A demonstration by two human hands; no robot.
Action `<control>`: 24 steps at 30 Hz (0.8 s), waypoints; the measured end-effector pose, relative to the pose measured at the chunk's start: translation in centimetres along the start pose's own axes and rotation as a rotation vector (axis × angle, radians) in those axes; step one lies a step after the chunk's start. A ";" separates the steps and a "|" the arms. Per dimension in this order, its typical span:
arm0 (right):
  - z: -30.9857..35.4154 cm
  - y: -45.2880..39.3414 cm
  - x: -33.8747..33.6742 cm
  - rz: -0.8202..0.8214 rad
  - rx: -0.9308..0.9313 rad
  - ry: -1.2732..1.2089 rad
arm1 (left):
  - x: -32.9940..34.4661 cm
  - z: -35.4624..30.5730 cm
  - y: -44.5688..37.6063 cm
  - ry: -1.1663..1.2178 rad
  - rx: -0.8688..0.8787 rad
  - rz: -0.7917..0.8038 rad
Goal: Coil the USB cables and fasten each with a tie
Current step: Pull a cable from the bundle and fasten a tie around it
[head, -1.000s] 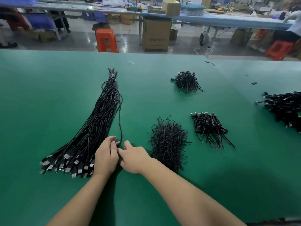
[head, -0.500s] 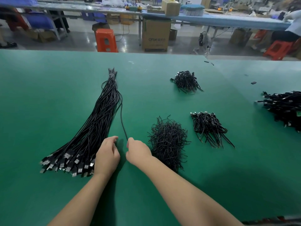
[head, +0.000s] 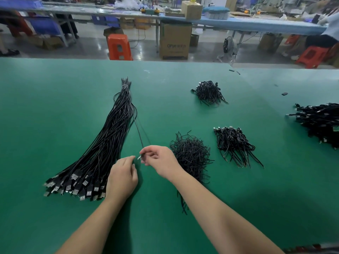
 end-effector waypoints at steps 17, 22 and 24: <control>3.3 4.0 -1.7 0.061 -0.071 0.066 | 0.0 0.0 -0.1 0.075 -0.124 0.036; 4.5 5.8 -2.4 0.190 -0.045 -0.102 | 0.4 0.0 -0.1 -0.063 0.039 0.093; 4.5 5.7 -2.9 0.127 -0.048 -0.079 | 0.8 -0.1 0.0 -0.166 0.090 0.112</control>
Point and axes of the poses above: each hand's wrist, its own y-axis away from the middle knuckle, its own x-axis out of the palm, z = x × y, the point moved 3 cm from there along -y, towards the middle knuckle, and after that the axes turned 3 degrees about -z, right-handed, at the moved point
